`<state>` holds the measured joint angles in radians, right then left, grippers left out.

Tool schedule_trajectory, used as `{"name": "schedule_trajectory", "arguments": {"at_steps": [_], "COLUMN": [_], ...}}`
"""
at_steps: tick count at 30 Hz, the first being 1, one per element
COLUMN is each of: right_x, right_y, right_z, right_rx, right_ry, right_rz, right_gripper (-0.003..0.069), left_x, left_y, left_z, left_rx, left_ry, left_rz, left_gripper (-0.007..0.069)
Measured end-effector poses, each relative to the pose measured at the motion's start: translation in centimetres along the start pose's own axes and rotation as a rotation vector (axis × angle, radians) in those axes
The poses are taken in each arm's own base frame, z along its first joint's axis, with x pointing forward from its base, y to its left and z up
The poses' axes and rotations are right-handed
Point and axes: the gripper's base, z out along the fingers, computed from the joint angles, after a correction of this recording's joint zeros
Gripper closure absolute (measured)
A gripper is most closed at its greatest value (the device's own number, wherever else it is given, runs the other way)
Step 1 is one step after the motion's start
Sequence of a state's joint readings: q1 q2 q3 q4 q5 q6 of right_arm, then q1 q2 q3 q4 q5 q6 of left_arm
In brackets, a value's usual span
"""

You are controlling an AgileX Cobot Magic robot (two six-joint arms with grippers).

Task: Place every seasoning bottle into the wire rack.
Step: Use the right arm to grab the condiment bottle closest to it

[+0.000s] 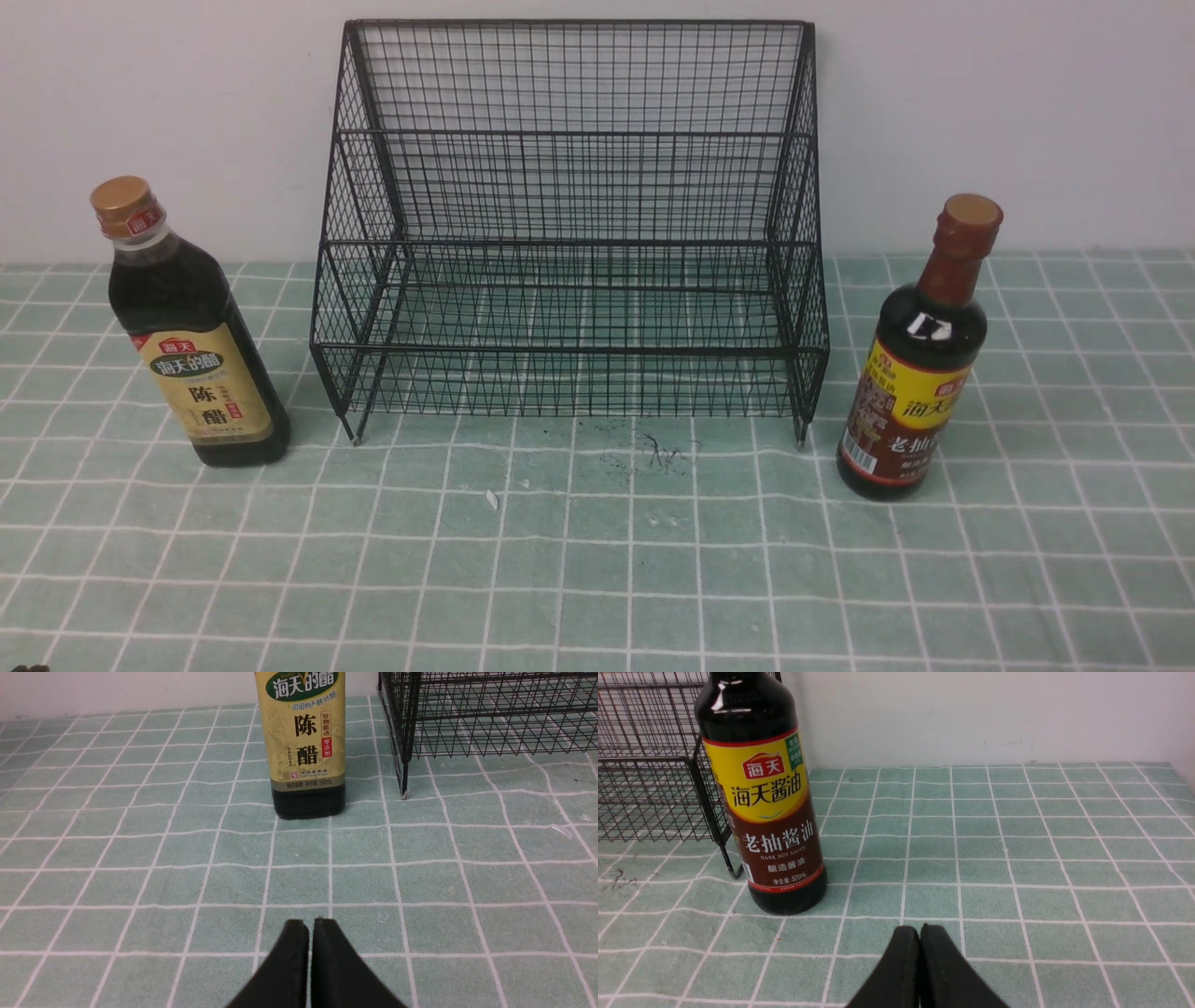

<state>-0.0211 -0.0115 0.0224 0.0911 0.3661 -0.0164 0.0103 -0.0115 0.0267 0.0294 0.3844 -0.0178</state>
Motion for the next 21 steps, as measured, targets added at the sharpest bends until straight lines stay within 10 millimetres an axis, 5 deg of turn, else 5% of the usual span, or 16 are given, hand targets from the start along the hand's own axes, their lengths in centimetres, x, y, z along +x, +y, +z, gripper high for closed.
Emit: {"name": "schedule_trajectory", "arguments": {"at_steps": [10,21], "right_x": [-2.6,-3.8], "right_y": [-0.2,-0.8], "right_z": [-0.4,-0.8], "right_rx": [-0.083,0.004], "right_ry": [-0.295,-0.423], "right_rz": [0.706,0.414], "right_gripper": [0.0673,0.0673], "left_x": [0.0,0.0], "left_y": [0.0,0.0], "left_z": [0.0,0.0], "left_rx": [0.0,0.0], "left_ry": [0.0,0.0], "left_rz": [0.0,0.0], "left_gripper": [0.0631,0.0631]}}
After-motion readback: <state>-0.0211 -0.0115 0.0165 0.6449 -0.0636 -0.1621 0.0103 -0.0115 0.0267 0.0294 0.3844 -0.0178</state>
